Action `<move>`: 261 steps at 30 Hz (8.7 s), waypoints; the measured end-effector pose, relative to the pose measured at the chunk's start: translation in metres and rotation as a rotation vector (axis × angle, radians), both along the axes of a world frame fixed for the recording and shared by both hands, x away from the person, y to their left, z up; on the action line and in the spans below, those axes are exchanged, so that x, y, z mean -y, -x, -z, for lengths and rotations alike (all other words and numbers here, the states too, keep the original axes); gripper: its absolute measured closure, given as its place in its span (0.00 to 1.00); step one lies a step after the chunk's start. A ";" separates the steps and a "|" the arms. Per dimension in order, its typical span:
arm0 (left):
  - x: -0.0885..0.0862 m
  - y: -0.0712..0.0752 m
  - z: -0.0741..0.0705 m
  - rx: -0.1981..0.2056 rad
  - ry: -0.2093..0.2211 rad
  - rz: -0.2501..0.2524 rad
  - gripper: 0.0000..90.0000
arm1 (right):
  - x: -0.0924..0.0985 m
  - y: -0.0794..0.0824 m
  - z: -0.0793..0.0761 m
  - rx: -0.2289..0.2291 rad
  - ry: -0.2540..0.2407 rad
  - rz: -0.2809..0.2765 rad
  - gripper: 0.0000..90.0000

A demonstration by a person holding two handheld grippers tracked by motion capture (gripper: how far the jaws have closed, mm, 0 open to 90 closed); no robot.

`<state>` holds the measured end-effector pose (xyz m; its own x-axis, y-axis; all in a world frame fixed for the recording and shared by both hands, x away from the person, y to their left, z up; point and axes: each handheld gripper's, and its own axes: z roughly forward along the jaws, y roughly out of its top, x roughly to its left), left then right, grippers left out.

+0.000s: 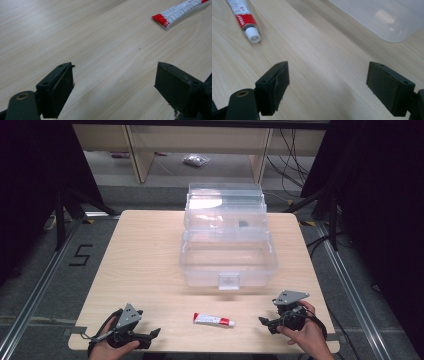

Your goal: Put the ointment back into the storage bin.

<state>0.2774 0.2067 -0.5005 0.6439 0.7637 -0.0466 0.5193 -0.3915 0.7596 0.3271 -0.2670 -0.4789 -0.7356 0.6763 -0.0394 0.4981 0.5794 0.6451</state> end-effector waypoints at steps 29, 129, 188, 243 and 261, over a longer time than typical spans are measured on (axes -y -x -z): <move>-0.001 0.000 -0.001 -0.005 -0.009 -0.003 0.17 | -0.045 -0.014 -0.033 -0.076 0.157 -0.185 0.29; -0.004 -0.001 -0.002 -0.007 -0.032 0.019 0.17 | -0.162 -0.042 -0.037 -0.252 0.489 -0.524 0.79; -0.003 -0.001 -0.001 -0.006 -0.013 0.006 0.17 | -0.071 -0.154 -0.138 -0.217 0.482 -0.381 0.79; -0.003 -0.001 -0.001 -0.008 -0.033 0.008 0.17 | -0.051 -0.187 -0.084 -0.329 0.429 -0.367 0.75; -0.003 -0.001 -0.001 -0.008 -0.034 0.011 0.17 | -0.042 -0.183 -0.099 -0.281 0.380 -0.321 0.71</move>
